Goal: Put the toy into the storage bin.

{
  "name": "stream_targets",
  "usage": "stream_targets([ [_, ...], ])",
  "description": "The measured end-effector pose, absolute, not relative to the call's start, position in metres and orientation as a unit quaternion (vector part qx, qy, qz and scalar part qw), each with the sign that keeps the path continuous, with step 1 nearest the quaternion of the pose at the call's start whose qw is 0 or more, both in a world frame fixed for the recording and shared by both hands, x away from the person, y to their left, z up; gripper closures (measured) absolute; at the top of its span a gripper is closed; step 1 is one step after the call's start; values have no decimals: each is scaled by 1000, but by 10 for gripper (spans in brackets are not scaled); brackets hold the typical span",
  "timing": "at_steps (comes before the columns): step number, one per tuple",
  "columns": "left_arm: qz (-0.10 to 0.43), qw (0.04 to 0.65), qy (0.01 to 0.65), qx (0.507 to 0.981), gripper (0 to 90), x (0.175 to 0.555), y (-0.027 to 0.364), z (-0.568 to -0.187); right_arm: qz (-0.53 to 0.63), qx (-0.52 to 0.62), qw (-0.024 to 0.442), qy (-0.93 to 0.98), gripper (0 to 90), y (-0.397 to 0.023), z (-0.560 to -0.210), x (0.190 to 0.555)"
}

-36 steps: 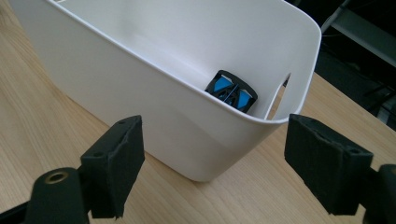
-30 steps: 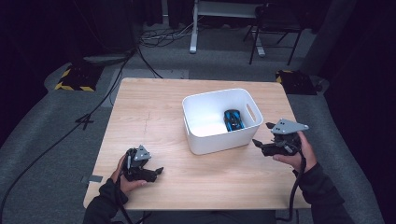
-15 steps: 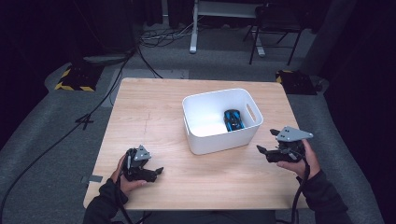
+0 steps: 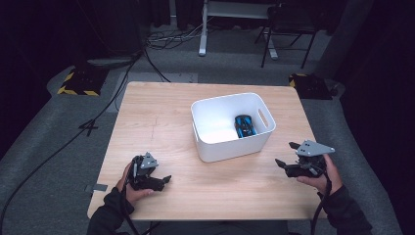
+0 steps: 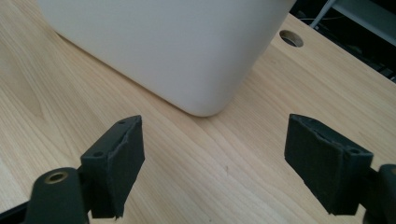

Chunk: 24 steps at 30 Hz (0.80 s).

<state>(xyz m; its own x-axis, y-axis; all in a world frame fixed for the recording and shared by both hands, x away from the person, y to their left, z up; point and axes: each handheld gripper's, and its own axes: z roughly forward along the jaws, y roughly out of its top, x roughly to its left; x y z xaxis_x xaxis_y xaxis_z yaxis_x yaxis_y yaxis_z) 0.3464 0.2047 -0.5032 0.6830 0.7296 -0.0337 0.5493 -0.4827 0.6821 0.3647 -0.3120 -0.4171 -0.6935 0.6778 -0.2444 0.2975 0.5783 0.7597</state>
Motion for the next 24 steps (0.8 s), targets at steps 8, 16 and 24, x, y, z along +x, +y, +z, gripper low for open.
stream_targets([
  [8, 133, 343, 375, 851, 150, 346, 205, -503, 349, 298, 261, 849, 205, -325, -433, 358],
  [16, 133, 342, 376, 851, 151, 346, 205, -503, 341, 316, 246, 850, 205, -339, -450, 351],
  [24, 135, 340, 375, 852, 150, 346, 205, -503, 330, 336, 234, 851, 205, -357, -467, 345],
])
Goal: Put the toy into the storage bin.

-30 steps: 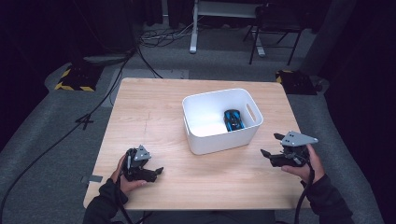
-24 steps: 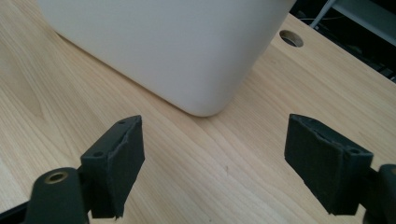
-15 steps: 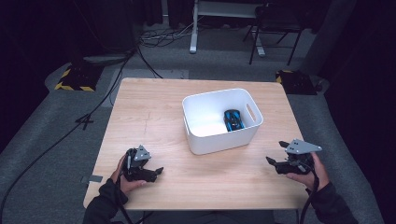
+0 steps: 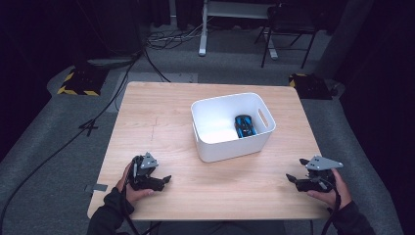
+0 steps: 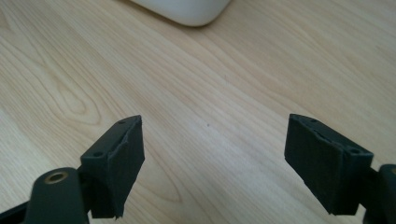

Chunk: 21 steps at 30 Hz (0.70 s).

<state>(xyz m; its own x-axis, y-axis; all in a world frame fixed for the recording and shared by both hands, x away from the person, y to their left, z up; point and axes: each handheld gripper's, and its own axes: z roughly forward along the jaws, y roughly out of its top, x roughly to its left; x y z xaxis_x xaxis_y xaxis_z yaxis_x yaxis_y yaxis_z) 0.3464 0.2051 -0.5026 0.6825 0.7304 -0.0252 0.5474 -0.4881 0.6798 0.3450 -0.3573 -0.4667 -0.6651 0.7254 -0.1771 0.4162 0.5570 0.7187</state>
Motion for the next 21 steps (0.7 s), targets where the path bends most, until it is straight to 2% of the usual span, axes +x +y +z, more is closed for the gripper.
stream_targets([
  [14, 133, 340, 377, 852, 150, 346, 205, -503, 325, 379, 225, 837, 200, -389, -488, 343],
  [21, 133, 340, 377, 851, 150, 346, 205, -503, 348, 413, 200, 817, 171, -411, -501, 340],
])
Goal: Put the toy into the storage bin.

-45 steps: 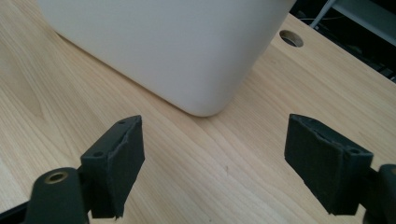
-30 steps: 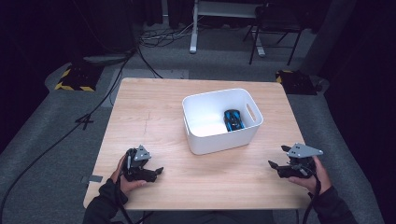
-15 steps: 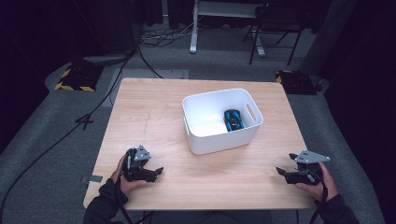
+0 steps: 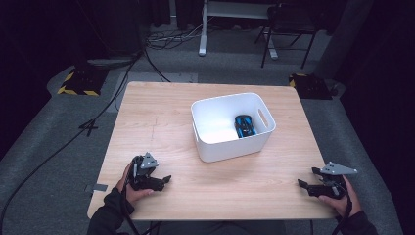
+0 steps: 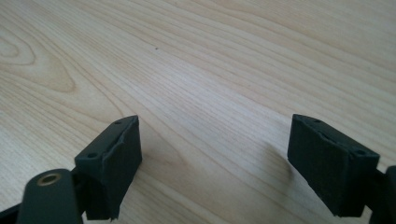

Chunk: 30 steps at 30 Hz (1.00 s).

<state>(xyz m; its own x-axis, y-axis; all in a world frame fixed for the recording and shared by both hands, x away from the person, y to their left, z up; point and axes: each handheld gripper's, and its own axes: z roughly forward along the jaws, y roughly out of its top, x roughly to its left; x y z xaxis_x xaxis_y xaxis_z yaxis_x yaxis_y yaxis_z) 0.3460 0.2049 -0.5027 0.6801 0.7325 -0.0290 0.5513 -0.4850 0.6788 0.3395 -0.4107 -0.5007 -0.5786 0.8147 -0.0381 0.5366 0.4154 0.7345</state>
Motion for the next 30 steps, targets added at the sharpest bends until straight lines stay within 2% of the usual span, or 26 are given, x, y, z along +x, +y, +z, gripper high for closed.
stream_targets([
  [30, 138, 340, 383, 848, 150, 344, 205, -503, 357, 426, 194, 808, 159, -416, -504, 338],
])
